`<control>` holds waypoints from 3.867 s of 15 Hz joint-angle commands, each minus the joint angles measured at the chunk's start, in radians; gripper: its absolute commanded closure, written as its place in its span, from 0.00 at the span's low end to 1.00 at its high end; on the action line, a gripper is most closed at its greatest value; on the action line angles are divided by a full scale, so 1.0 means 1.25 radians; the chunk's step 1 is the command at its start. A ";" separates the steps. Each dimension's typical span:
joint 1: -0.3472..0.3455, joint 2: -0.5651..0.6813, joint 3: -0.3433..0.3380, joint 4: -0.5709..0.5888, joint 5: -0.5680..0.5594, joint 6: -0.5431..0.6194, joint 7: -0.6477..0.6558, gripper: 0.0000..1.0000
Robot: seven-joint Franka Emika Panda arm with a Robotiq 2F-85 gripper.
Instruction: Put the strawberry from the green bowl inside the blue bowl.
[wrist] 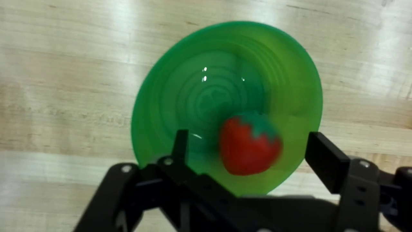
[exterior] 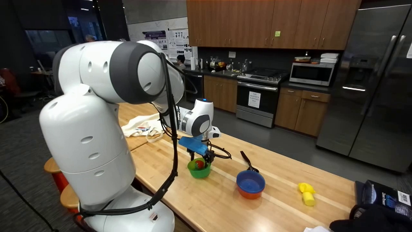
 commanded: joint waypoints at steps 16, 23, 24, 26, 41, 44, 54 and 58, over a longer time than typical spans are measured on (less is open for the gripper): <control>-0.012 0.087 0.003 0.087 0.210 0.008 -0.220 0.85; -0.023 0.077 -0.003 0.078 0.199 0.001 -0.224 0.55; -0.025 0.072 -0.004 0.077 0.192 -0.002 -0.219 0.48; -0.027 0.064 -0.007 0.078 0.169 -0.015 -0.212 0.36; -0.032 -0.022 -0.023 0.093 0.073 -0.129 -0.159 0.00; -0.041 -0.016 -0.029 0.084 0.031 -0.100 -0.110 0.00; -0.039 -0.005 -0.022 0.041 -0.032 -0.119 -0.020 0.00; -0.036 -0.002 -0.016 0.026 -0.045 -0.120 0.001 0.00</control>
